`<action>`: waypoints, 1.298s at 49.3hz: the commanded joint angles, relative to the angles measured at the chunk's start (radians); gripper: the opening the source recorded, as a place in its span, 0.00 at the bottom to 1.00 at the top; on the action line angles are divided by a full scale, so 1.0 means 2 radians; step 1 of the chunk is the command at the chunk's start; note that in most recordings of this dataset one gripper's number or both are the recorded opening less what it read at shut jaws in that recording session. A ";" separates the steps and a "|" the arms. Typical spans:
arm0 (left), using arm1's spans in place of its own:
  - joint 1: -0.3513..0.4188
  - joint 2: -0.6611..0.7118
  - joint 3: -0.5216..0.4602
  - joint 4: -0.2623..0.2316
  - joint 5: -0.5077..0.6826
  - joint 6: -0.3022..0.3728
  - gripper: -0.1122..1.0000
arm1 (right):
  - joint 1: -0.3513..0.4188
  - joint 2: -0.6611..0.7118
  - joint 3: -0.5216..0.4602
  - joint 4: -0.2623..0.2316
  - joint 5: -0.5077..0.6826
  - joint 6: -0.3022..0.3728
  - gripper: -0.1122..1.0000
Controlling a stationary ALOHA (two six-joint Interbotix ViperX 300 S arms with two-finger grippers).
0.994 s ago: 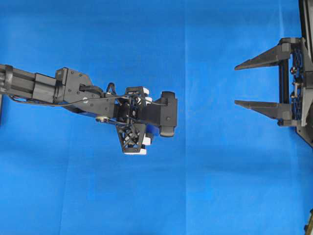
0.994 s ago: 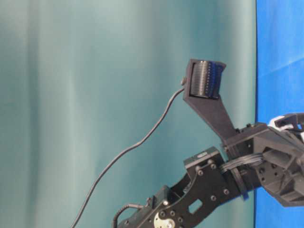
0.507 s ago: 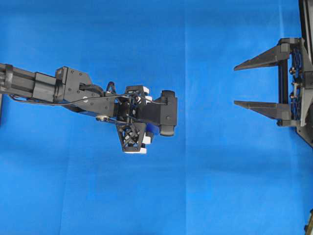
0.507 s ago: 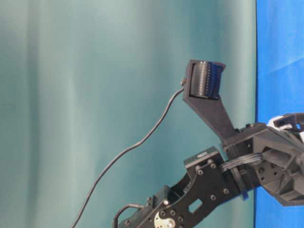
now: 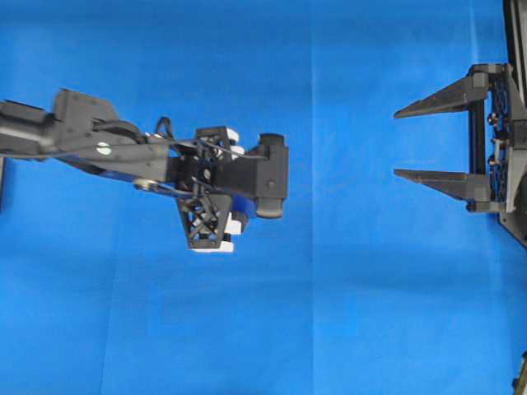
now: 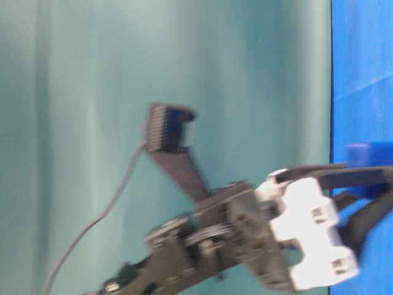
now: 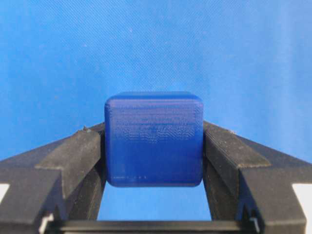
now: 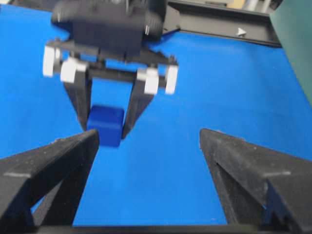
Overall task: Handover the blue block to the right arm after grasping it with the left arm, then place it in the designated position.
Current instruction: 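Lift the cube with the left gripper and raise it upward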
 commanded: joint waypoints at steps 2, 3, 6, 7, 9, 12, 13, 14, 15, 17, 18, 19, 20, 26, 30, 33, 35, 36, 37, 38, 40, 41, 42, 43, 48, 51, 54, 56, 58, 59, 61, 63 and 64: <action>-0.001 -0.049 -0.013 0.002 0.012 0.000 0.54 | -0.001 0.002 -0.011 0.002 -0.002 0.001 0.97; -0.001 -0.054 -0.014 0.002 0.015 0.000 0.54 | -0.001 0.002 -0.011 0.002 -0.002 0.001 0.97; -0.001 -0.066 -0.018 0.002 0.025 0.000 0.54 | -0.001 0.002 -0.011 0.002 -0.002 0.001 0.97; -0.001 -0.070 -0.019 0.002 0.029 0.000 0.54 | -0.001 0.002 -0.011 0.002 -0.002 0.001 0.97; -0.001 -0.075 -0.022 0.002 0.038 0.000 0.54 | -0.001 0.002 -0.011 0.002 -0.002 0.001 0.97; -0.001 -0.083 -0.030 0.002 0.054 0.001 0.54 | -0.001 0.002 -0.011 0.002 -0.002 0.001 0.97; -0.001 -0.087 -0.033 0.002 0.058 0.001 0.54 | -0.001 0.002 -0.011 0.002 -0.002 0.002 0.97; -0.001 -0.089 -0.035 0.002 0.064 0.001 0.54 | -0.001 0.002 -0.011 0.002 -0.002 0.002 0.97; 0.000 -0.091 -0.038 0.002 0.068 0.001 0.54 | 0.000 0.002 -0.011 0.002 -0.002 0.002 0.97; -0.001 -0.095 -0.044 0.002 0.077 0.001 0.54 | -0.001 0.002 -0.011 0.002 -0.002 0.002 0.97; -0.001 -0.097 -0.047 0.002 0.081 0.002 0.54 | 0.000 0.002 -0.011 0.002 -0.002 0.002 0.97; -0.001 -0.099 -0.049 0.002 0.084 0.002 0.54 | -0.001 0.002 -0.011 0.002 -0.002 0.002 0.97; -0.001 -0.101 -0.051 0.002 0.088 0.002 0.54 | -0.001 0.002 -0.011 0.002 -0.002 0.002 0.97; -0.001 -0.110 -0.064 0.002 0.112 0.002 0.54 | -0.001 0.002 -0.011 0.002 -0.002 0.002 0.97; -0.001 -0.114 -0.074 0.002 0.129 0.002 0.54 | -0.001 0.002 -0.011 0.002 -0.002 0.002 0.97; -0.001 -0.117 -0.079 0.002 0.139 0.002 0.54 | -0.001 0.002 -0.011 0.002 -0.002 0.002 0.97; -0.001 -0.120 -0.082 0.003 0.143 0.002 0.54 | 0.000 0.002 -0.011 0.002 -0.002 0.002 0.97; 0.000 -0.120 -0.083 0.003 0.145 0.002 0.54 | -0.001 0.002 -0.011 0.002 -0.002 0.002 0.97; -0.001 -0.120 -0.083 0.004 0.146 0.002 0.54 | -0.001 0.002 -0.011 0.002 -0.002 0.002 0.97; 0.000 -0.121 -0.084 0.005 0.146 0.002 0.54 | 0.000 0.002 -0.011 0.002 -0.002 0.002 0.97; -0.001 -0.121 -0.084 0.005 0.147 0.002 0.54 | -0.001 0.002 -0.011 0.002 -0.002 0.002 0.97; -0.001 -0.121 -0.083 0.005 0.147 0.002 0.54 | -0.001 0.002 -0.011 0.002 -0.002 0.002 0.97; -0.001 -0.121 -0.083 0.005 0.147 0.002 0.54 | -0.001 0.002 -0.011 0.002 -0.002 0.002 0.97; -0.001 -0.121 -0.083 0.005 0.147 0.002 0.54 | -0.001 0.002 -0.011 0.002 -0.002 0.002 0.97; -0.001 -0.121 -0.083 0.005 0.147 0.002 0.54 | -0.001 0.002 -0.011 0.002 -0.002 0.002 0.97; -0.001 -0.121 -0.083 0.005 0.147 0.002 0.54 | -0.001 0.002 -0.011 0.002 -0.002 0.002 0.97; 0.000 -0.121 -0.083 0.005 0.147 0.002 0.54 | -0.001 0.002 -0.011 0.002 -0.002 0.002 0.97; -0.001 -0.121 -0.082 0.005 0.147 0.002 0.54 | -0.001 0.002 -0.011 0.002 -0.002 0.002 0.97; 0.000 -0.121 -0.082 0.005 0.147 0.002 0.54 | -0.001 0.002 -0.011 0.002 -0.002 0.002 0.97; -0.001 -0.121 -0.082 0.005 0.147 0.002 0.54 | -0.001 0.002 -0.011 0.002 -0.002 0.002 0.97; -0.001 -0.121 -0.082 0.005 0.147 0.002 0.54 | -0.001 0.002 -0.012 0.002 -0.002 0.002 0.97; -0.001 -0.121 -0.082 0.005 0.147 0.002 0.54 | 0.000 0.002 -0.011 0.002 -0.002 0.002 0.97; -0.001 -0.121 -0.082 0.005 0.147 0.002 0.54 | -0.001 0.002 -0.011 0.002 -0.002 0.002 0.97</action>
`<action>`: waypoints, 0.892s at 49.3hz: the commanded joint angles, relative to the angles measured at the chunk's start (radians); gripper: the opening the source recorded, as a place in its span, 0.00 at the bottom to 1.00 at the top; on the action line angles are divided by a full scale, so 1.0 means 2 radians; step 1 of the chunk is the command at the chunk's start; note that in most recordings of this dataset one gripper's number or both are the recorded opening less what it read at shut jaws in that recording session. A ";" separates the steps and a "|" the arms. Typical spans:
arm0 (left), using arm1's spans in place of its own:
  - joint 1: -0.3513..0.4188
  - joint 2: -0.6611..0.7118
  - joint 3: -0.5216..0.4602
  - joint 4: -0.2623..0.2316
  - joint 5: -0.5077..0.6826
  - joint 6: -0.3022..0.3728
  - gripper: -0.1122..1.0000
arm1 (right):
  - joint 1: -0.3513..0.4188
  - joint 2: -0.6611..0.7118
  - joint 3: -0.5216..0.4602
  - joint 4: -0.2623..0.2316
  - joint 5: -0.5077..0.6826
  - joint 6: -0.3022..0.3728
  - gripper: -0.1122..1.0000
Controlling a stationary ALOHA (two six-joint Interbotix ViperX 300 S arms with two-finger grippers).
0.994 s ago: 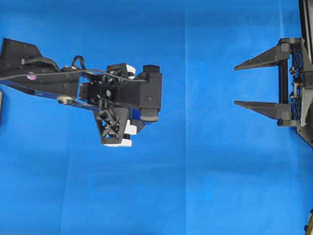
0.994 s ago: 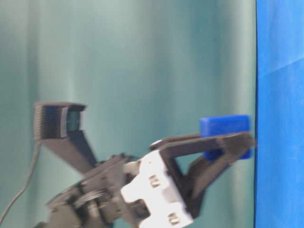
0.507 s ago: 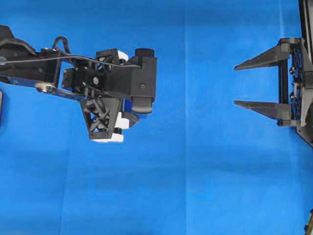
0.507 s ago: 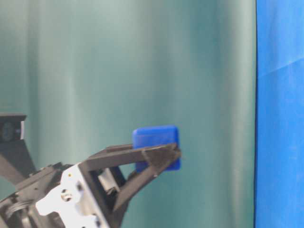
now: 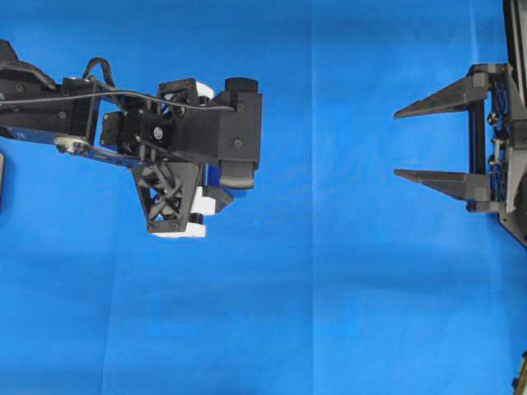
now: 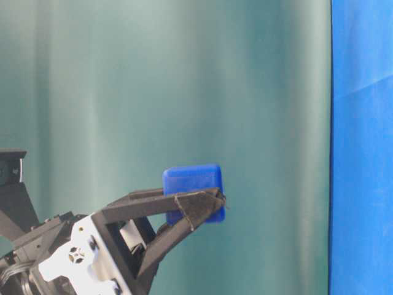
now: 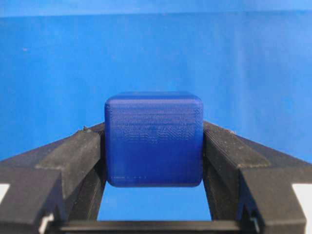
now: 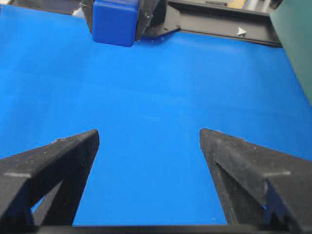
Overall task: Handover the blue block to the right arm after grasping it with the left arm, then place it in the designated position.
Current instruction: 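Lift the cube with the left gripper and raise it upward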
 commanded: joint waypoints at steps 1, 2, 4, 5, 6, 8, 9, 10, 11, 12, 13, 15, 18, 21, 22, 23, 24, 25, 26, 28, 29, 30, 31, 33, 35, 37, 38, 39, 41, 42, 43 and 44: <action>-0.001 -0.014 -0.012 0.002 -0.002 0.000 0.54 | -0.001 0.002 -0.011 0.002 -0.003 0.001 0.97; -0.001 -0.014 -0.012 0.002 -0.002 0.000 0.54 | -0.001 0.002 -0.011 0.002 -0.003 0.001 0.97; -0.001 -0.014 -0.012 0.002 -0.002 0.000 0.54 | -0.001 0.002 -0.011 0.002 -0.003 0.001 0.97; -0.001 -0.014 -0.012 0.002 -0.002 0.000 0.54 | -0.001 0.002 -0.011 0.002 -0.002 0.001 0.97; 0.000 -0.014 -0.013 0.002 -0.002 0.000 0.54 | -0.001 0.002 -0.011 0.002 -0.002 0.001 0.97; 0.000 -0.014 -0.012 0.002 -0.002 0.000 0.54 | -0.001 0.002 -0.012 0.002 -0.003 0.001 0.97; -0.001 -0.014 -0.012 0.002 -0.003 0.000 0.54 | -0.001 0.002 -0.011 0.002 -0.003 0.001 0.97; -0.001 -0.014 -0.012 0.002 -0.003 0.000 0.54 | -0.001 0.002 -0.012 0.002 -0.003 0.001 0.97; -0.001 -0.014 -0.012 0.002 -0.003 0.000 0.54 | 0.000 0.002 -0.011 0.002 -0.003 0.001 0.97; -0.001 -0.014 -0.012 0.002 -0.003 0.000 0.54 | -0.001 0.002 -0.012 0.002 -0.002 0.001 0.97; -0.001 -0.014 -0.012 0.002 -0.004 0.000 0.54 | -0.001 0.002 -0.012 0.002 -0.003 0.001 0.97; -0.001 -0.014 -0.012 0.002 -0.004 0.000 0.54 | -0.001 0.002 -0.012 0.002 -0.003 0.001 0.97; -0.001 -0.014 -0.012 0.002 -0.005 0.000 0.54 | -0.001 0.002 -0.012 0.002 -0.002 0.001 0.97; -0.001 -0.014 -0.011 0.002 -0.005 0.000 0.54 | -0.001 0.002 -0.012 0.002 -0.002 0.001 0.97; -0.001 -0.014 -0.011 0.002 -0.005 0.000 0.54 | -0.001 0.002 -0.012 0.002 -0.003 0.001 0.97; -0.001 -0.014 -0.011 0.002 -0.005 0.000 0.54 | -0.001 0.002 -0.012 0.002 -0.003 0.001 0.97; -0.001 -0.015 -0.011 0.002 -0.005 0.000 0.54 | -0.001 0.002 -0.011 0.002 -0.002 0.001 0.97; -0.001 -0.014 -0.011 0.002 -0.005 0.000 0.54 | -0.001 0.002 -0.012 0.002 -0.003 0.001 0.97; 0.000 -0.015 -0.011 0.002 -0.005 0.000 0.54 | -0.001 0.002 -0.011 0.002 -0.002 0.001 0.97; -0.001 -0.014 -0.011 0.002 -0.006 0.000 0.54 | -0.001 0.002 -0.012 0.002 -0.002 0.001 0.97; -0.001 -0.014 -0.011 0.002 -0.006 0.000 0.54 | -0.001 0.002 -0.012 0.002 -0.003 0.001 0.97; 0.000 -0.014 -0.010 0.002 -0.007 -0.001 0.54 | -0.001 0.002 -0.011 0.002 -0.002 0.001 0.97; -0.001 -0.014 -0.010 0.002 -0.008 -0.001 0.54 | -0.001 0.002 -0.011 0.001 -0.003 0.001 0.97; -0.001 -0.015 -0.009 0.002 -0.008 -0.001 0.54 | -0.001 0.002 -0.012 0.002 -0.002 0.001 0.97; -0.001 -0.014 -0.009 0.002 -0.010 -0.001 0.54 | -0.001 0.002 -0.012 0.002 -0.003 0.001 0.97; 0.000 -0.015 -0.009 0.002 -0.011 -0.001 0.54 | -0.001 0.002 -0.012 0.002 -0.002 0.001 0.97; -0.001 -0.015 -0.009 0.002 -0.012 -0.001 0.54 | -0.001 0.002 -0.012 0.002 -0.003 0.001 0.97; -0.001 -0.015 -0.009 0.002 -0.012 -0.001 0.54 | -0.001 0.002 -0.012 0.002 -0.002 0.001 0.97; -0.001 -0.015 -0.009 0.002 -0.014 -0.001 0.54 | -0.001 0.002 -0.011 0.002 -0.003 0.001 0.97; -0.001 -0.015 -0.008 0.002 -0.014 -0.001 0.54 | -0.001 0.002 -0.012 0.002 -0.003 0.001 0.97; -0.001 -0.014 -0.009 0.002 -0.015 -0.001 0.54 | -0.001 0.002 -0.012 0.002 -0.003 0.001 0.97; -0.001 -0.015 -0.008 0.002 -0.015 0.000 0.54 | -0.001 0.002 -0.012 0.002 -0.003 0.001 0.97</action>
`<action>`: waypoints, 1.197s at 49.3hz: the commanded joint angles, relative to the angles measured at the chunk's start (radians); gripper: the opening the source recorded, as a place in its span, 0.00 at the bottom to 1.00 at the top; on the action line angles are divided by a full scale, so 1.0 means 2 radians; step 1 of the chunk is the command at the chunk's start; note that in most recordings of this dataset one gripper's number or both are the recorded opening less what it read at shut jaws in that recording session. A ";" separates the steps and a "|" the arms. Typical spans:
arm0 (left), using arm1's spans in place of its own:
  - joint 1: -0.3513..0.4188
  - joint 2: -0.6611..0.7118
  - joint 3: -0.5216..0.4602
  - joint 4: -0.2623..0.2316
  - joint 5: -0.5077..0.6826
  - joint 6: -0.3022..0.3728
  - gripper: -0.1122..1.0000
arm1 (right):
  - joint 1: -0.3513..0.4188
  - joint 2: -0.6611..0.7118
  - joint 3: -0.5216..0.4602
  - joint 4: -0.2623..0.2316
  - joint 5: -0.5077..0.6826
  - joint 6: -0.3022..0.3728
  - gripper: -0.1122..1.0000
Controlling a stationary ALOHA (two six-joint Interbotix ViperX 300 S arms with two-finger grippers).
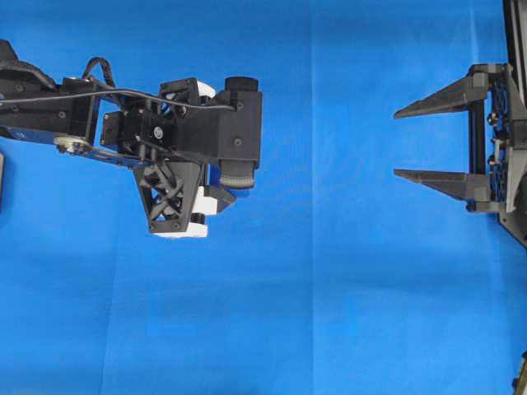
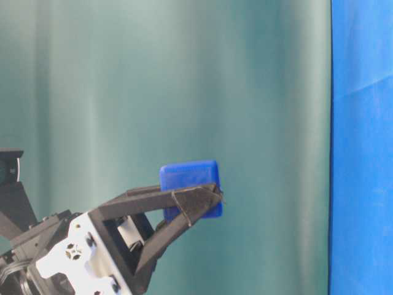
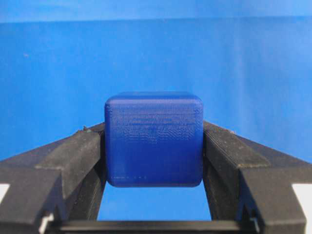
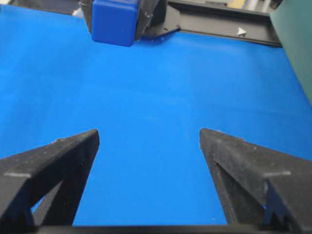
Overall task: Handover the blue block to the right arm after grasping it with the left arm, then place it in the designated position.
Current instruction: 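Lift the cube with the left gripper and raise it upward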
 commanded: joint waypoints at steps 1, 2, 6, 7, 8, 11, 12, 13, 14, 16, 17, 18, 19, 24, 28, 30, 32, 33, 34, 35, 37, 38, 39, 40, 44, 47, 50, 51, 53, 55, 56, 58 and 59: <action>-0.001 -0.015 -0.008 0.002 -0.006 0.000 0.54 | -0.001 0.002 -0.011 0.002 -0.002 0.001 0.97; 0.000 -0.015 -0.008 0.002 -0.006 0.000 0.54 | -0.001 0.002 -0.012 0.002 -0.002 0.001 0.97; -0.001 -0.017 -0.006 0.002 -0.012 0.000 0.54 | -0.001 0.002 -0.012 0.002 -0.002 0.001 0.97; -0.001 -0.018 -0.004 0.002 -0.015 0.000 0.54 | -0.001 0.002 -0.012 0.002 -0.002 0.001 0.97; -0.001 -0.019 -0.002 0.002 -0.018 0.000 0.54 | -0.001 0.002 -0.012 0.002 -0.002 0.001 0.97; -0.001 -0.027 0.010 0.002 -0.035 -0.001 0.54 | -0.001 0.002 -0.012 0.001 -0.003 0.001 0.97; -0.001 -0.031 0.015 0.002 -0.043 -0.001 0.54 | -0.001 0.002 -0.012 0.002 -0.003 0.001 0.97; -0.001 -0.034 0.021 0.002 -0.052 -0.001 0.54 | 0.000 0.002 -0.012 0.002 -0.003 0.001 0.97; -0.001 -0.038 0.027 0.002 -0.062 -0.001 0.54 | -0.001 0.002 -0.012 0.002 -0.003 0.001 0.97; -0.001 -0.047 0.040 0.002 -0.085 -0.002 0.54 | -0.001 0.002 -0.012 0.002 -0.004 0.001 0.97; -0.001 -0.052 0.048 0.002 -0.098 -0.002 0.54 | 0.000 0.002 -0.012 0.002 -0.004 0.001 0.97; -0.001 -0.057 0.055 0.002 -0.112 -0.002 0.54 | -0.001 0.002 -0.012 0.002 -0.004 0.001 0.97; 0.000 -0.061 0.063 0.002 -0.125 -0.002 0.54 | -0.001 0.002 -0.012 0.002 -0.004 0.001 0.97; -0.001 -0.088 0.102 0.002 -0.195 -0.002 0.54 | -0.001 0.002 -0.013 0.001 -0.005 0.000 0.97; 0.002 -0.105 0.133 0.002 -0.249 -0.002 0.54 | -0.001 0.002 -0.015 0.002 -0.005 0.000 0.97; 0.002 -0.113 0.147 0.002 -0.275 -0.002 0.54 | -0.001 0.002 -0.015 0.001 -0.005 0.000 0.97; 0.003 -0.118 0.162 0.002 -0.301 -0.002 0.54 | -0.001 0.002 -0.016 0.001 -0.005 0.000 0.97; 0.005 -0.120 0.169 0.002 -0.314 -0.002 0.54 | -0.001 0.002 -0.016 0.002 -0.005 0.000 0.97; 0.005 -0.123 0.175 0.002 -0.325 -0.002 0.54 | 0.000 0.002 -0.017 0.001 -0.005 0.000 0.97; 0.005 -0.124 0.181 0.002 -0.337 -0.002 0.54 | -0.001 0.002 -0.017 0.001 -0.005 0.000 0.97; 0.007 -0.128 0.197 0.002 -0.367 -0.001 0.54 | -0.001 0.002 -0.018 0.001 -0.005 0.000 0.97; 0.008 -0.130 0.203 0.002 -0.380 -0.001 0.54 | -0.001 0.002 -0.018 0.000 -0.005 0.000 0.97; 0.008 -0.131 0.209 0.002 -0.391 -0.001 0.54 | -0.001 0.002 -0.018 0.000 -0.005 0.000 0.97; 0.009 -0.132 0.216 0.002 -0.403 -0.001 0.54 | -0.001 0.002 -0.019 0.000 -0.006 0.000 0.97; 0.012 -0.134 0.237 0.002 -0.450 -0.001 0.54 | -0.001 0.002 -0.019 -0.001 -0.012 -0.001 0.97; 0.014 -0.135 0.251 0.001 -0.478 -0.001 0.54 | -0.001 0.002 -0.019 -0.001 -0.014 -0.001 0.97; 0.016 -0.136 0.265 0.001 -0.503 -0.001 0.54 | -0.001 0.002 -0.019 -0.002 -0.016 -0.002 0.97; 0.016 -0.136 0.268 0.001 -0.508 -0.001 0.54 | 0.000 0.002 -0.019 -0.002 -0.017 -0.002 0.97; 0.016 -0.136 0.272 0.001 -0.516 0.000 0.54 | -0.001 0.002 -0.019 -0.002 -0.017 -0.002 0.97; 0.016 -0.137 0.276 0.001 -0.521 0.000 0.54 | -0.001 0.002 -0.019 -0.002 -0.018 -0.002 0.97; 0.016 -0.137 0.277 0.001 -0.522 0.000 0.54 | -0.001 0.002 -0.019 -0.002 -0.017 -0.002 0.97; 0.016 -0.139 0.278 0.001 -0.523 0.001 0.54 | -0.001 0.002 -0.019 -0.002 -0.018 -0.002 0.97; 0.016 -0.139 0.278 0.001 -0.524 0.001 0.54 | -0.001 0.002 -0.019 -0.002 -0.018 -0.002 0.97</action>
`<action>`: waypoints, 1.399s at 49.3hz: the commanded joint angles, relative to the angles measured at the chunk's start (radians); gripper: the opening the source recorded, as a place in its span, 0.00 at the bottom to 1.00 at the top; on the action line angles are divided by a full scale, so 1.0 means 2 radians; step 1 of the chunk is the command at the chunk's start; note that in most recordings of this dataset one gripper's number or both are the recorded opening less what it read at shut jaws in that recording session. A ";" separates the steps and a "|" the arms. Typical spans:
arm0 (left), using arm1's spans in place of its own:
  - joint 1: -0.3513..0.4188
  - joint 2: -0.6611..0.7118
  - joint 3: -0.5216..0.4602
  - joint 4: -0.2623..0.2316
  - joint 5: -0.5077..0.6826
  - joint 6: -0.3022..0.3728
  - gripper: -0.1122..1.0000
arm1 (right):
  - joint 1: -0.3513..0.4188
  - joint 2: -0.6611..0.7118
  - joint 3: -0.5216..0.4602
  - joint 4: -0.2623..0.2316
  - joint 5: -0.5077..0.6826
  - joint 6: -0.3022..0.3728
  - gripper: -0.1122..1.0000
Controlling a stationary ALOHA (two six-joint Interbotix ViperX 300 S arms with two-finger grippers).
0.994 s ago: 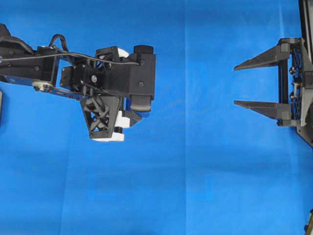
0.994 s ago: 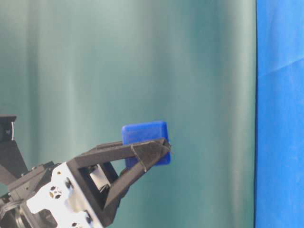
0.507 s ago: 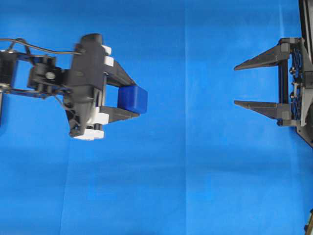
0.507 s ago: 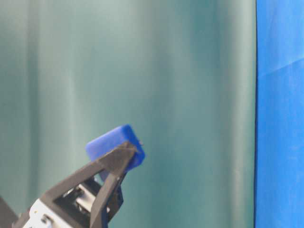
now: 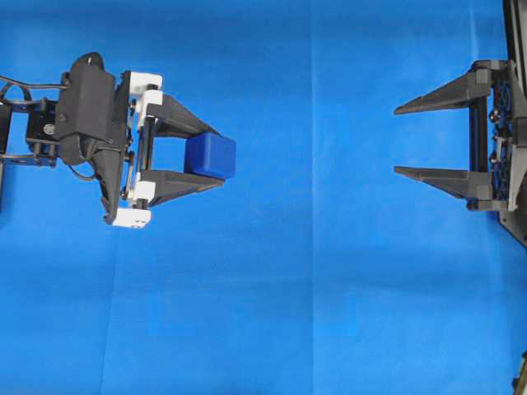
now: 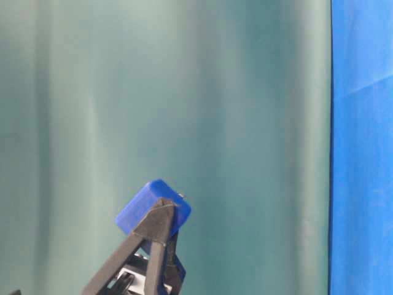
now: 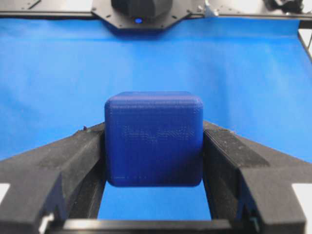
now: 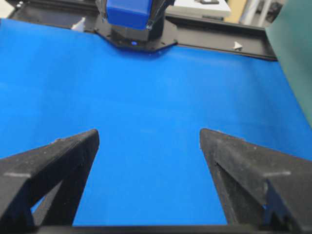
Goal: Handover the blue block to the right arm after grasping it with the left arm, then place it in the designated position.
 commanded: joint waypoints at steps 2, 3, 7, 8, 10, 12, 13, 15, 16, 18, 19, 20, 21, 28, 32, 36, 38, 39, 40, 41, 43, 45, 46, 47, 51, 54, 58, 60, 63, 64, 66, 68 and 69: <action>0.002 -0.012 -0.003 0.001 -0.011 0.001 0.54 | -0.001 0.002 -0.014 -0.002 -0.005 -0.002 0.97; 0.001 -0.012 -0.003 0.001 -0.012 0.002 0.54 | -0.001 0.002 -0.014 -0.002 -0.005 -0.002 0.97; 0.002 -0.012 -0.004 0.001 -0.012 0.002 0.54 | -0.001 0.002 -0.014 -0.002 -0.005 -0.002 0.97; 0.002 -0.012 -0.004 0.001 -0.012 0.002 0.54 | -0.001 0.002 -0.014 -0.002 -0.005 -0.002 0.97; 0.002 -0.012 -0.004 0.001 -0.012 0.002 0.54 | -0.001 0.003 -0.014 -0.002 -0.005 -0.002 0.97; 0.002 -0.012 -0.005 0.001 -0.012 0.002 0.54 | -0.001 0.003 -0.014 -0.002 -0.005 -0.002 0.97; 0.002 -0.012 -0.004 0.001 -0.012 0.002 0.54 | -0.001 0.004 -0.015 -0.002 -0.005 -0.002 0.97; 0.002 -0.012 -0.005 0.000 -0.012 0.002 0.54 | -0.001 0.004 -0.014 -0.002 -0.005 -0.002 0.97; 0.003 -0.012 -0.005 0.000 -0.012 0.002 0.54 | -0.001 0.004 -0.014 -0.002 -0.005 -0.002 0.97; 0.003 -0.012 -0.005 0.000 -0.012 0.002 0.54 | -0.001 0.004 -0.015 -0.002 -0.005 -0.003 0.97; 0.002 -0.012 -0.005 0.000 -0.012 0.002 0.54 | -0.001 0.004 -0.015 -0.002 -0.005 -0.003 0.97; 0.002 -0.012 -0.005 0.000 -0.012 0.002 0.54 | -0.001 0.004 -0.015 -0.003 -0.005 -0.004 0.97; 0.003 -0.012 -0.005 -0.001 -0.012 0.002 0.54 | 0.000 0.004 -0.015 -0.005 -0.005 -0.004 0.97; 0.003 -0.012 -0.005 -0.001 -0.012 0.001 0.54 | -0.001 0.005 -0.020 -0.025 -0.005 -0.018 0.97; 0.003 -0.012 -0.005 -0.001 -0.012 0.001 0.54 | -0.001 0.004 -0.023 -0.049 -0.005 -0.033 0.97; 0.003 -0.012 -0.005 -0.001 -0.012 0.001 0.54 | -0.001 0.005 -0.026 -0.078 -0.005 -0.052 0.97; 0.003 -0.012 -0.006 -0.001 -0.012 0.001 0.54 | -0.001 0.005 -0.028 -0.091 -0.005 -0.063 0.97; 0.003 -0.012 -0.006 -0.001 -0.012 0.001 0.54 | -0.001 0.005 -0.030 -0.096 -0.005 -0.068 0.97; 0.004 -0.012 -0.007 -0.002 -0.012 0.000 0.54 | 0.000 0.005 -0.031 -0.101 -0.005 -0.074 0.96; 0.004 -0.012 -0.007 -0.002 -0.012 0.001 0.54 | -0.001 0.005 -0.032 -0.107 -0.005 -0.079 0.96; 0.004 -0.012 -0.007 -0.001 -0.012 0.000 0.54 | -0.001 0.005 -0.036 -0.117 -0.004 -0.090 0.96; 0.005 -0.012 -0.008 -0.002 -0.012 0.000 0.54 | -0.001 0.005 -0.039 -0.127 -0.003 -0.102 0.96; 0.005 -0.012 -0.008 -0.001 -0.012 0.000 0.54 | 0.000 0.005 -0.040 -0.133 -0.003 -0.109 0.96; 0.005 -0.012 -0.008 -0.002 -0.012 0.000 0.54 | -0.001 0.005 -0.041 -0.140 -0.003 -0.116 0.96; 0.005 -0.012 -0.008 -0.001 -0.012 0.000 0.54 | -0.001 0.005 -0.044 -0.167 -0.004 -0.147 0.96; 0.005 -0.012 -0.008 -0.002 -0.012 0.000 0.54 | -0.001 0.005 -0.044 -0.187 -0.005 -0.170 0.96; 0.005 -0.012 -0.008 -0.002 -0.012 0.000 0.54 | -0.001 0.005 -0.046 -0.204 -0.005 -0.199 0.96; 0.005 -0.012 -0.008 -0.002 -0.012 0.000 0.54 | -0.001 0.005 -0.046 -0.212 -0.005 -0.214 0.96; 0.005 -0.013 -0.007 -0.002 -0.012 0.000 0.54 | -0.001 0.005 -0.046 -0.218 -0.005 -0.233 0.96; 0.005 -0.013 -0.008 -0.002 -0.012 0.000 0.54 | 0.000 0.006 -0.046 -0.221 -0.003 -0.239 0.96; 0.005 -0.014 -0.008 -0.002 -0.012 0.000 0.54 | 0.000 0.007 -0.044 -0.226 -0.003 -0.252 0.96; 0.005 -0.015 -0.008 -0.001 -0.012 0.000 0.54 | 0.002 0.009 -0.044 -0.235 -0.002 -0.265 0.96; 0.005 -0.015 -0.008 -0.002 -0.012 0.000 0.54 | 0.002 0.011 -0.044 -0.240 -0.002 -0.272 0.96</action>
